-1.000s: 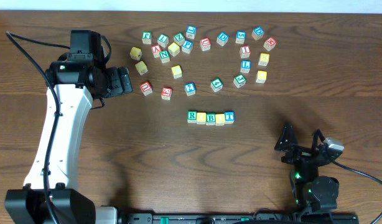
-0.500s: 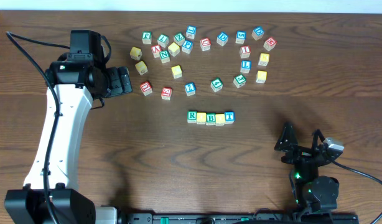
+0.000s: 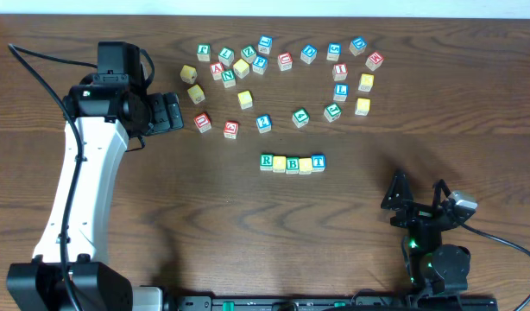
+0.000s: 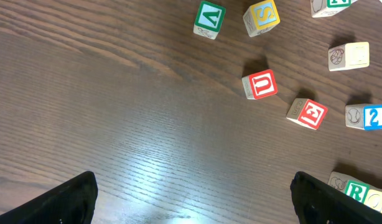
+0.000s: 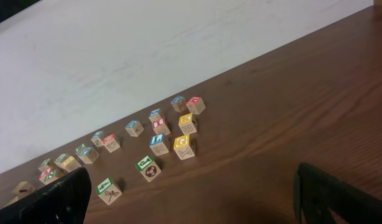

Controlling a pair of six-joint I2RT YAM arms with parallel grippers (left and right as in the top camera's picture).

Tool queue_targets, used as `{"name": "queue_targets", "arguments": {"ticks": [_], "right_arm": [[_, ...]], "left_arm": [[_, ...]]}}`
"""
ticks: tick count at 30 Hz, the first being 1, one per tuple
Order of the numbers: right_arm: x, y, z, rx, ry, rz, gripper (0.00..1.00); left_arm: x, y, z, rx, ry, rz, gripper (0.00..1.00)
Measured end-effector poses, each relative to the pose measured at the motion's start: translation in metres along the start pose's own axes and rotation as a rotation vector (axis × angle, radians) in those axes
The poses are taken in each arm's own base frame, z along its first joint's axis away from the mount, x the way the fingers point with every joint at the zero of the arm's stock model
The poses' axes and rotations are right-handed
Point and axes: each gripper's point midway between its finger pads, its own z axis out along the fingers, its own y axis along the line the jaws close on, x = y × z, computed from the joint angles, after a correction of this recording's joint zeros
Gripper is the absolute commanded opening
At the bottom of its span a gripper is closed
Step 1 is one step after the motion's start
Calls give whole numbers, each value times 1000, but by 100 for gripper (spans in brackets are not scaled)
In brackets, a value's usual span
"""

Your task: Spell out ROBOT

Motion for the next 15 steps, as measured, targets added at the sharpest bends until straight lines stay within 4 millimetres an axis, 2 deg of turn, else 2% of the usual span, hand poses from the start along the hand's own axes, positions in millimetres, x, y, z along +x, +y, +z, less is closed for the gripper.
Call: {"name": "queue_targets", "arguments": {"ticks": [6, 10, 15], "right_arm": [[0, 0, 0, 0, 0, 0, 99], [0, 0, 0, 0, 0, 0, 99], [0, 0, 0, 1, 0, 0, 99]], "left_arm": [[-1, 3, -1, -18, -7, 5, 98], [-6, 6, -12, -28, -50, 9, 97], [-43, 11, -50, -22, -284, -14, 97]]}}
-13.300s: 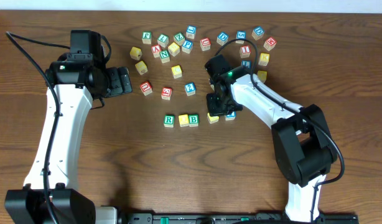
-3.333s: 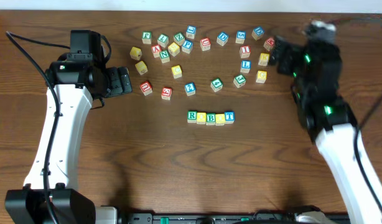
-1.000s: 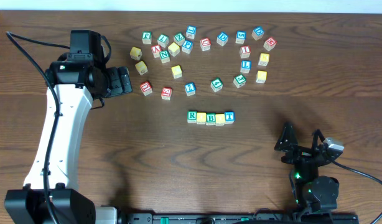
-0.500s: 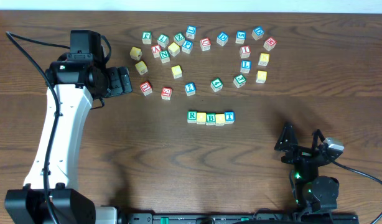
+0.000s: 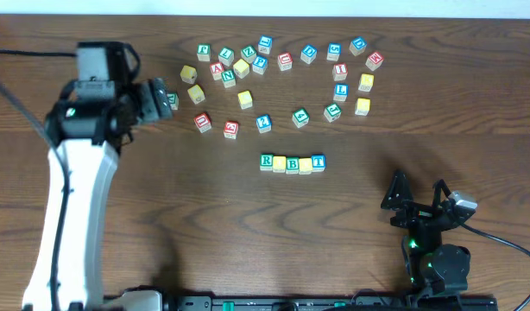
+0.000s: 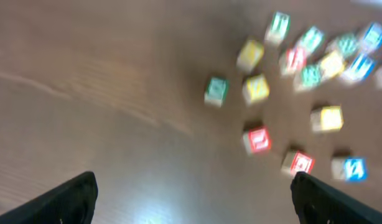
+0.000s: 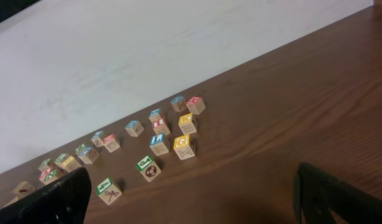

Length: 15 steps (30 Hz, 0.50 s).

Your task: Spell out ROBOT

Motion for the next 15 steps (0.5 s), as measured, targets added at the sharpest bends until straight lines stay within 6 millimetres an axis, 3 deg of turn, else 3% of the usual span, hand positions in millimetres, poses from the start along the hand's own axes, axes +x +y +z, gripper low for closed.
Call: {"name": "queue_targets", "arguments": {"ticks": [4, 8, 10, 15], "right_arm": [[0, 0, 0, -1, 0, 0, 99], [0, 0, 0, -1, -1, 0, 99], [0, 0, 0, -1, 0, 0, 99], [0, 0, 0, -1, -1, 1, 99]], "left_arm": [[-36, 3, -31, 35, -262, -40, 98], [-40, 6, -60, 68, -431, -62, 97], [-33, 9, -71, 82, -494, -71, 97], [10, 21, -92, 109, -627, -88, 97]]}}
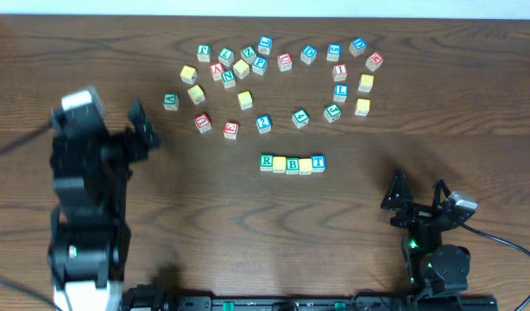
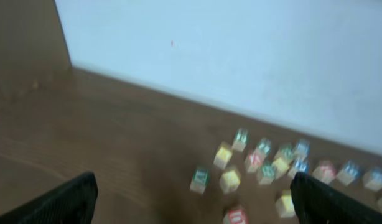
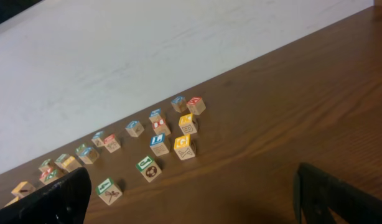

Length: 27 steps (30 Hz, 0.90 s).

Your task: Spell out ROBOT

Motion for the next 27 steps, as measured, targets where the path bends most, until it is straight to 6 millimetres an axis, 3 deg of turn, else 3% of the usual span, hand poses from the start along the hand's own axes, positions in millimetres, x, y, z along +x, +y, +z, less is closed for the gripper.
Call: {"name": "queue_targets", "arguments": {"ticks": [4, 7, 16, 20, 27], "right_arm": [[0, 0, 0, 0, 1, 0, 99], [0, 0, 0, -1, 1, 0, 99], [0, 0, 0, 0, 1, 0, 99], [0, 0, 0, 0, 1, 0, 99], [0, 0, 0, 0, 1, 0, 99]], "left_arm": [[7, 5, -26, 38, -163, -25, 98], [19, 9, -35, 60, -254, -47, 98], [91, 26, -37, 88, -359, -85, 97], [106, 31, -37, 84, -379, -90, 98], [115, 36, -34, 61, -345, -93, 98]]}}
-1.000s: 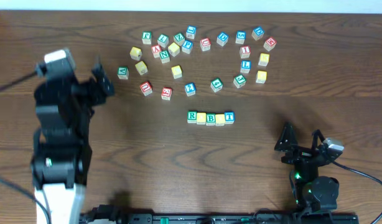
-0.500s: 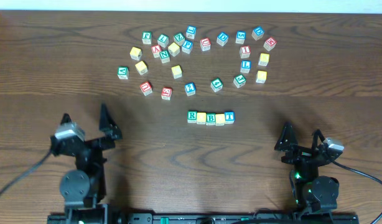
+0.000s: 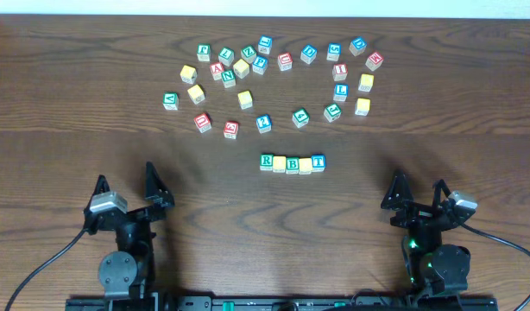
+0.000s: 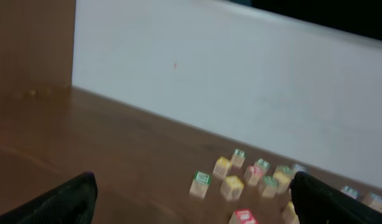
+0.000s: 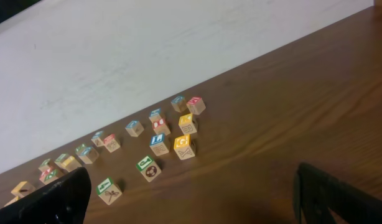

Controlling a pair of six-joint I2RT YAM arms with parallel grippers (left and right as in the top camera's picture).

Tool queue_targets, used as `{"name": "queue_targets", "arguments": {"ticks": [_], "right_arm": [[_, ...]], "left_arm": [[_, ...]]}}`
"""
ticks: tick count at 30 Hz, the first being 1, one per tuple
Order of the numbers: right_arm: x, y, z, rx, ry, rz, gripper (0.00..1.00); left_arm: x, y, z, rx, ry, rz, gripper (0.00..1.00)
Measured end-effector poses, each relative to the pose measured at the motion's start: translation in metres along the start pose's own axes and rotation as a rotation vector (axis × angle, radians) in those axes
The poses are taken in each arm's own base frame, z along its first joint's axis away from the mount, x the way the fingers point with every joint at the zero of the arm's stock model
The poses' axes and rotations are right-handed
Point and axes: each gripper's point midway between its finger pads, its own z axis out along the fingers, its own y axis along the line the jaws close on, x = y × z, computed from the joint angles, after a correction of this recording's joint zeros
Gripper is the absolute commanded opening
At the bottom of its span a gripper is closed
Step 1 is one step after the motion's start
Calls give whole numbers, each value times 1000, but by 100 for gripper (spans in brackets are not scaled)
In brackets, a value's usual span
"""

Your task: Spell out ROBOT

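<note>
A row of blocks (image 3: 292,163) lies at mid-table: green R (image 3: 267,161), a yellow one (image 3: 280,162), B, another yellow one (image 3: 305,163), blue T (image 3: 318,161). The letters on the yellow ones are too small to read. My left gripper (image 3: 125,183) rests folded back at the front left edge, open and empty; its wrist view shows dark fingertips (image 4: 73,200) wide apart. At the front right edge my right gripper (image 3: 418,185) is open too, its fingertips (image 5: 57,198) apart over bare wood.
Several loose letter blocks (image 3: 245,99) are scattered along the back of the table, from a green one (image 3: 170,101) at the left to a red one (image 3: 374,60) at the right. A white wall (image 5: 147,50) runs behind the table.
My left arm stood raised over the left side of the table with its gripper near the loose blocks. Now it is folded down at the front left edge. The right arm and all blocks are unmoved.
My left gripper stood open low over the table just left of the loose blocks. Then it was a little further left, then higher and nearer the front, and now it rests at the front edge. The row of blocks stayed the same throughout.
</note>
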Motion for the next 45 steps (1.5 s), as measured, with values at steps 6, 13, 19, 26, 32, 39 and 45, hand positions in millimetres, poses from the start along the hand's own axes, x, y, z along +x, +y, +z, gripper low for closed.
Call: {"name": "queue_targets", "arguments": {"ticks": [6, 13, 19, 26, 32, 39, 45], "right_arm": [[0, 0, 0, 0, 0, 0, 99], [0, 0, 0, 0, 0, 0, 99], [0, 0, 0, 0, 0, 0, 99], [0, 0, 0, 0, 0, 0, 99], [0, 0, 0, 0, 0, 0, 99], [0, 0, 0, 0, 0, 0, 99], [0, 0, 0, 0, 0, 0, 99]], "left_arm": [[39, 11, -4, -43, 166, 20, 98], [40, 11, -4, -43, 172, 22, 97], [40, 11, -4, -44, 173, 22, 98], [40, 11, -4, -44, 173, 22, 98], [40, 11, -4, -44, 173, 22, 98], [40, 11, -4, -44, 173, 22, 98], [40, 11, -4, -44, 173, 22, 97]]}}
